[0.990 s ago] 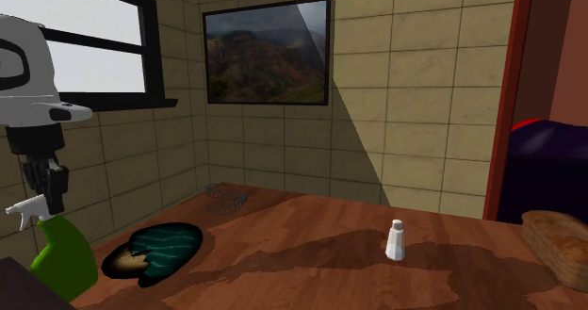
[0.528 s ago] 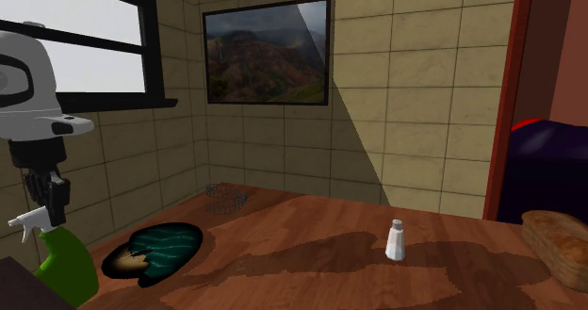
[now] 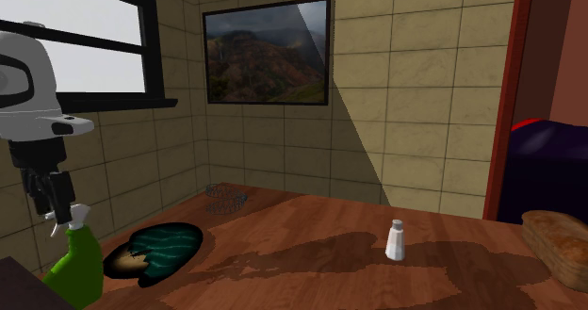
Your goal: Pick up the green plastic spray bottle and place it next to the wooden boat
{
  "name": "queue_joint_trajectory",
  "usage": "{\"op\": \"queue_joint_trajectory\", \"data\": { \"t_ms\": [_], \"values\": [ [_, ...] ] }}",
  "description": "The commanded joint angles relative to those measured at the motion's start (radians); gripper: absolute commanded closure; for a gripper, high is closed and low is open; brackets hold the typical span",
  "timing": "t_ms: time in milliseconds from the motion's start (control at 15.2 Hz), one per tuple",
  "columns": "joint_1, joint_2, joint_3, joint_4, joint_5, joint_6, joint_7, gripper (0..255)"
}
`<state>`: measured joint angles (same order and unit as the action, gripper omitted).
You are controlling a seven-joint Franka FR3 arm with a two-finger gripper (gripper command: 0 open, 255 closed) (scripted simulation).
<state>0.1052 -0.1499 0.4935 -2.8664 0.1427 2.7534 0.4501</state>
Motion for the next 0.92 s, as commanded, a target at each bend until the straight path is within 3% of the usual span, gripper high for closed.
{"op": "queue_joint_trajectory", "data": {
  "t_ms": [0,66,330,858],
  "values": [
    [0.000,0.000,0.000,0.000,0.000,0.000,0.000,0],
    [0.000,0.000,0.000,0.000,0.000,0.000,0.000,0],
    [0.055,-0.186,-0.042,0.016,0.090,-0.197,-0.065,0],
    [0.057,-0.186,-0.044,0.016,0.089,-0.197,-0.064,0]
  ]
}}
